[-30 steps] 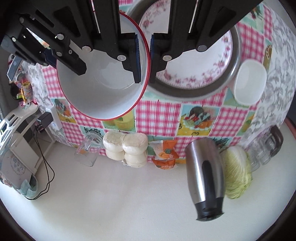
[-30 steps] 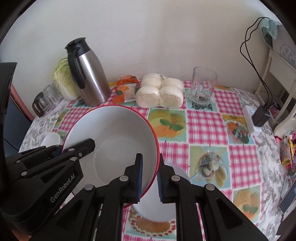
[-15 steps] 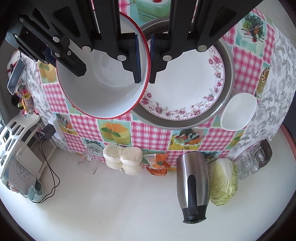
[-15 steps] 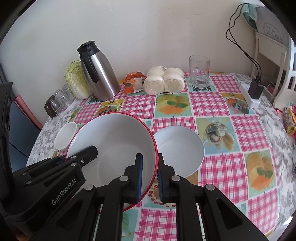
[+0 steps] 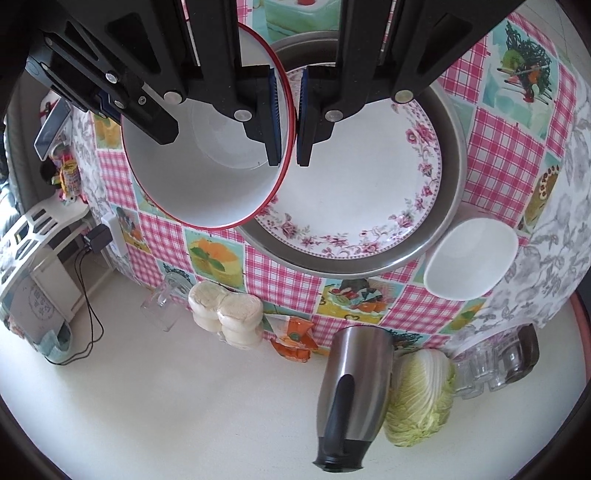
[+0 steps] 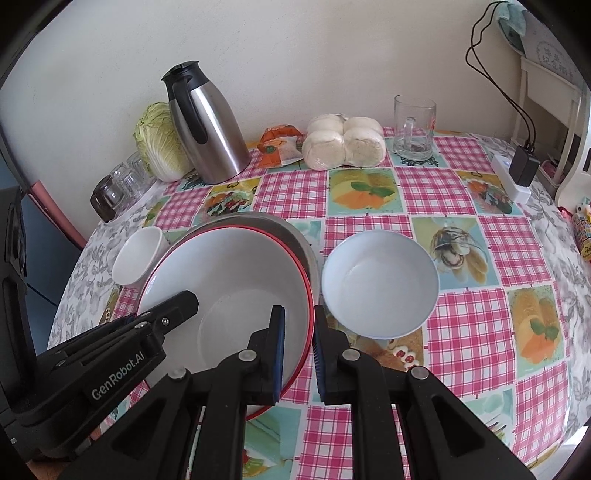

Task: Organize plates and bowls
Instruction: 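Lift the strawberry bowl with both tools over the steel basin, then lower the strawberry bowl onto the floral plate and open both tools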

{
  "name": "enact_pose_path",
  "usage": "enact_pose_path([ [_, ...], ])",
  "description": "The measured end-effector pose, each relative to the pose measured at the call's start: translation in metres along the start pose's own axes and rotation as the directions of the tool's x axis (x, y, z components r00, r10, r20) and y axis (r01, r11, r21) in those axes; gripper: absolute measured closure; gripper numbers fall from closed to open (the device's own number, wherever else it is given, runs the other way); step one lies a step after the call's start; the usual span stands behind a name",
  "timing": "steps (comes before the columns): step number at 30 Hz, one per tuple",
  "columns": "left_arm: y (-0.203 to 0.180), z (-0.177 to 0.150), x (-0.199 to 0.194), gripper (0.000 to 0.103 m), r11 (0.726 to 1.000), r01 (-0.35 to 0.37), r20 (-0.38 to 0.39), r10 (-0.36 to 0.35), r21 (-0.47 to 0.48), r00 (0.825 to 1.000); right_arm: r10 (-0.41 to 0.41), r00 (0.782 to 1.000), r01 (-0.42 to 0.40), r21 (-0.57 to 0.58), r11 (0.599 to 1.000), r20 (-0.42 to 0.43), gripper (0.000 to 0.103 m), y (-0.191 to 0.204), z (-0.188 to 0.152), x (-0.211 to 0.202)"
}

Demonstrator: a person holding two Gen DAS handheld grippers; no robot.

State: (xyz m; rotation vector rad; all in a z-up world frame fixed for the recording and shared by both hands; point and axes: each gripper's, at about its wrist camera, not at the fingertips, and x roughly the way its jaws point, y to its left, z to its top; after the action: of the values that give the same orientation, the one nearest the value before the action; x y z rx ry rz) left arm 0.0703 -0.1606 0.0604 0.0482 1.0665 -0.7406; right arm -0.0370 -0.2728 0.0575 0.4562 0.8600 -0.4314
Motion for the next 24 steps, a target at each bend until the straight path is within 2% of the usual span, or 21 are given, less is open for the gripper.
enact_pose_path([
  [14, 0.056, 0.007, 0.005, 0.093, 0.988, 0.050, 0.025, -0.047, -0.146, 0.999, -0.005, 0.999, 0.002, -0.062, 0.998, -0.050, 0.088, 0.042, 0.011, 0.027],
  [24, 0.076, 0.009, 0.019, 0.093, 0.979, 0.049, 0.015, -0.047, -0.198, 0.999, -0.024, 0.996, 0.015, -0.100, 0.995, -0.089, 0.088, 0.056, 0.014, 0.050],
])
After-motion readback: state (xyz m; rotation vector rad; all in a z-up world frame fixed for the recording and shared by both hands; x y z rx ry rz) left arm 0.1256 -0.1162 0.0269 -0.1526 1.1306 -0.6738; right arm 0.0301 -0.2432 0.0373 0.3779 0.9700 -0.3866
